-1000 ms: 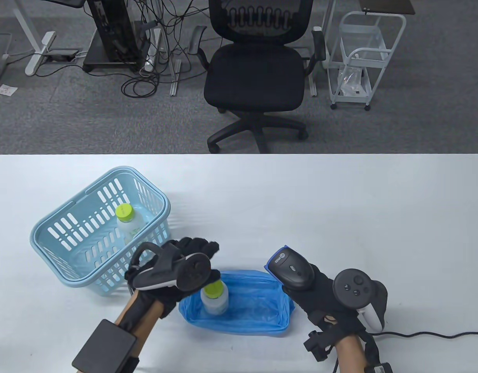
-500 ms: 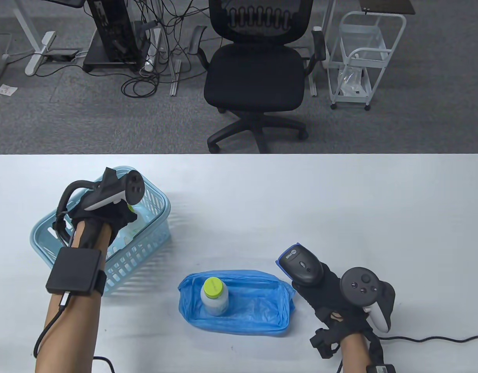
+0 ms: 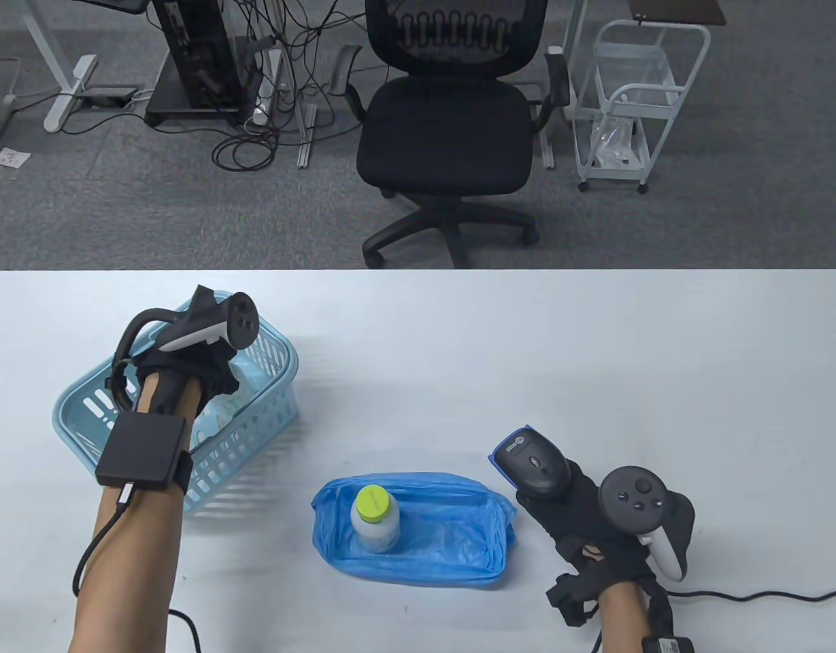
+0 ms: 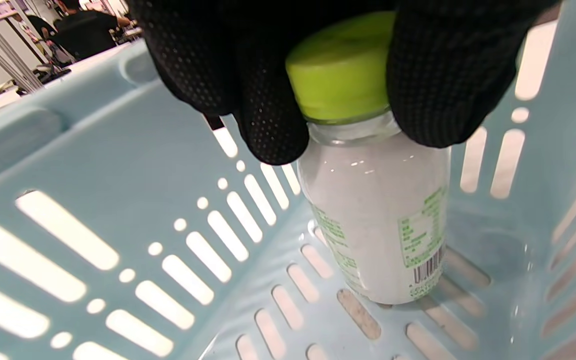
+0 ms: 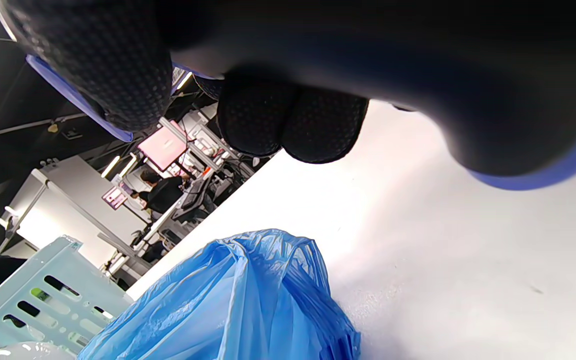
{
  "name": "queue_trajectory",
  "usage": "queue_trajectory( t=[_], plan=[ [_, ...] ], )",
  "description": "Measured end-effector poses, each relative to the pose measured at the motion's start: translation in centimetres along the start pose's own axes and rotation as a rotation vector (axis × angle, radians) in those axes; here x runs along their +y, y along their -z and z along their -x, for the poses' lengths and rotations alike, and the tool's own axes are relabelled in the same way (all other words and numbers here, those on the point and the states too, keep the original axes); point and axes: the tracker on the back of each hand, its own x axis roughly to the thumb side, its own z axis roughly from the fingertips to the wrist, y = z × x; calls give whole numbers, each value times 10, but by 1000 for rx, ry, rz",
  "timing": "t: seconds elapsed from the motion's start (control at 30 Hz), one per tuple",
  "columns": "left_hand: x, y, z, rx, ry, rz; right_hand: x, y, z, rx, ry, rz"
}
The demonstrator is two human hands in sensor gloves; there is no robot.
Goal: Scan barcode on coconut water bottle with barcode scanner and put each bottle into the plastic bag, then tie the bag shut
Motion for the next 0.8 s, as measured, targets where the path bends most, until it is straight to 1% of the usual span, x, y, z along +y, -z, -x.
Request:
queue_trajectory(
  t=[0.03,0.13,0.27,0.3,0.43,0.57,0.67,0.73,0.8],
  plan=[
    [2,-5,2,5,-4,-17,0,0,-1,-5,-2,1],
    [17,-30,5,36,-5,-104,1,-1,-5,-29,-14,2],
    [43,-71,4,58,3,-220,3,-2,-11,-59,-25,4],
    [52,-84,3,61,0,-258,4,-3,-12,-69,-27,2],
    [75,-123,-8,36,-14,-407,6,-3,-16,-91,-20,-4],
    [91,-156,-36,-34,-16,-570,6,-5,-20,-117,0,-2],
    [98,-171,-64,-101,-52,-676,5,-5,-22,-137,14,5],
    [101,-176,-84,-143,-75,-713,5,-5,-23,-149,27,6],
    [101,-176,-105,-182,-93,-718,4,-5,-24,-163,44,11]
  ],
)
